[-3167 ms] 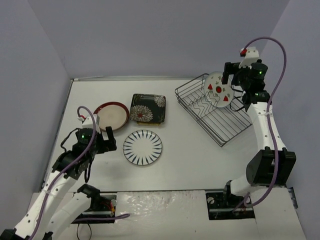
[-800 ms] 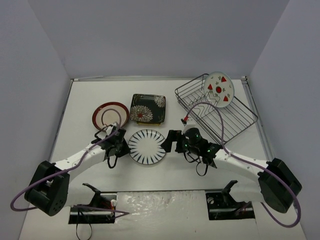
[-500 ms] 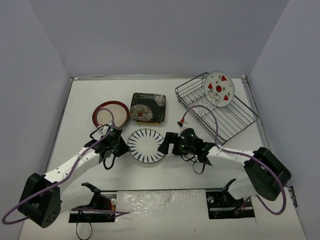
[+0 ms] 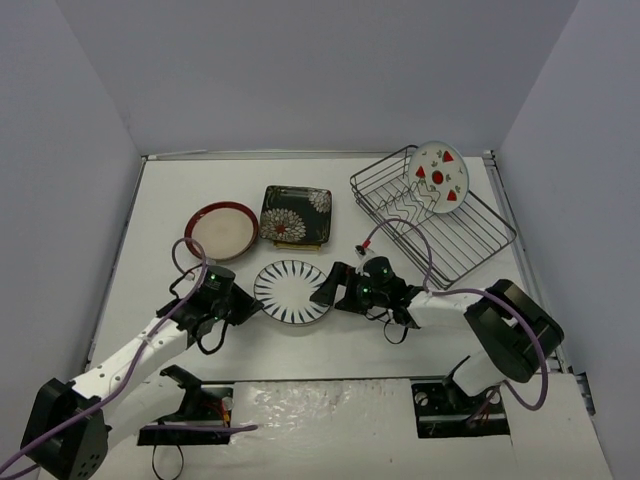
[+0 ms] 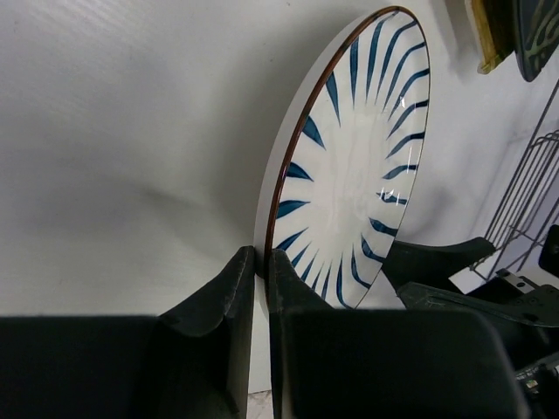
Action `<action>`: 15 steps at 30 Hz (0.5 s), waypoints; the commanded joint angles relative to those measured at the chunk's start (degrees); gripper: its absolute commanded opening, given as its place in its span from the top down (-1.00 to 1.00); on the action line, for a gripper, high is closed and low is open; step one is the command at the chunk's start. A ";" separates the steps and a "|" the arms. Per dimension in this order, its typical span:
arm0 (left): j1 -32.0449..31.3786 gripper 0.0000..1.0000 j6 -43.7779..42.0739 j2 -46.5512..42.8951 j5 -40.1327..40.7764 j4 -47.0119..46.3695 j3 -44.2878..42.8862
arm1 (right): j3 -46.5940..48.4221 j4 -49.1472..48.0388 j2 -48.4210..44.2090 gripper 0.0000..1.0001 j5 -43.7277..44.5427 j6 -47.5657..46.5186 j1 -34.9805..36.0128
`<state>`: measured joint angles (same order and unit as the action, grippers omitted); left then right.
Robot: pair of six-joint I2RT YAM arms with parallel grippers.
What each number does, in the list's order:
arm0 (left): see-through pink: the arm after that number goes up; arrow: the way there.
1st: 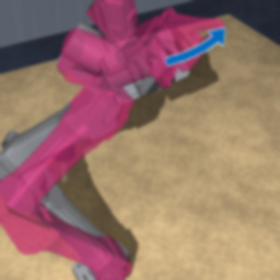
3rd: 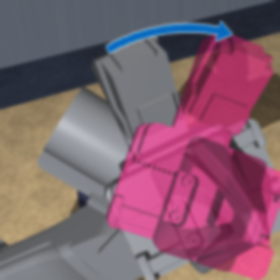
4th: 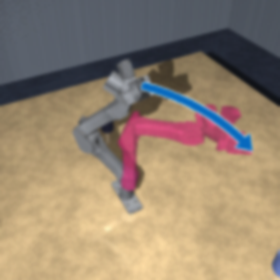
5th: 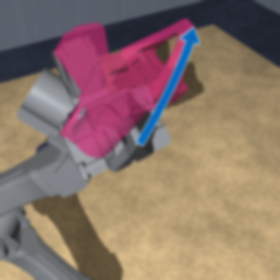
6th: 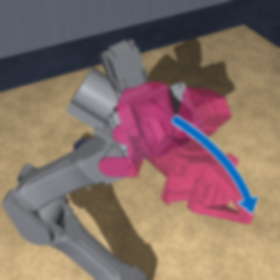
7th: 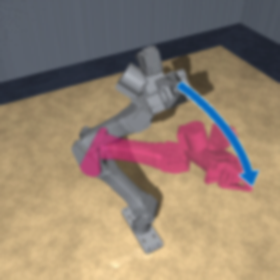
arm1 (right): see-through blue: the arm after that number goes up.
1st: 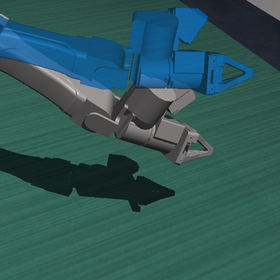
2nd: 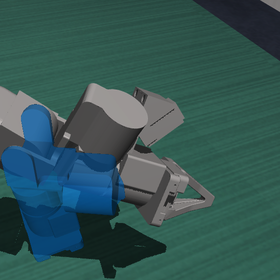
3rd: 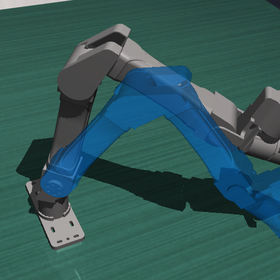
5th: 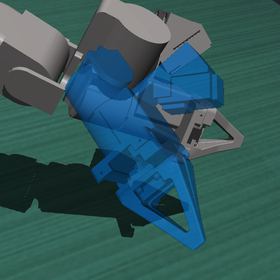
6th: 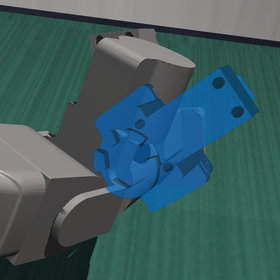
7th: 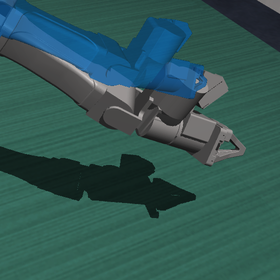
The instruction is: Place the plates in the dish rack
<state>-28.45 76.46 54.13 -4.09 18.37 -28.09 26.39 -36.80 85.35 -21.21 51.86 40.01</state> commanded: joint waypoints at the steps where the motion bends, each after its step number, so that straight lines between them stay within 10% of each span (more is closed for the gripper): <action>1: -0.16 1.00 8.85 -2.59 -3.64 -9.40 0.74 | 0.64 -5.86 3.16 -1.00 -3.52 3.21 -0.10; 15: -0.29 1.00 14.85 -5.18 -6.67 -13.37 4.63 | 0.41 -16.54 13.25 -0.98 -6.63 11.68 -0.19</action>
<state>-28.45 86.86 50.31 -7.69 14.52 -21.62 26.92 -51.90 94.86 -27.20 60.98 39.72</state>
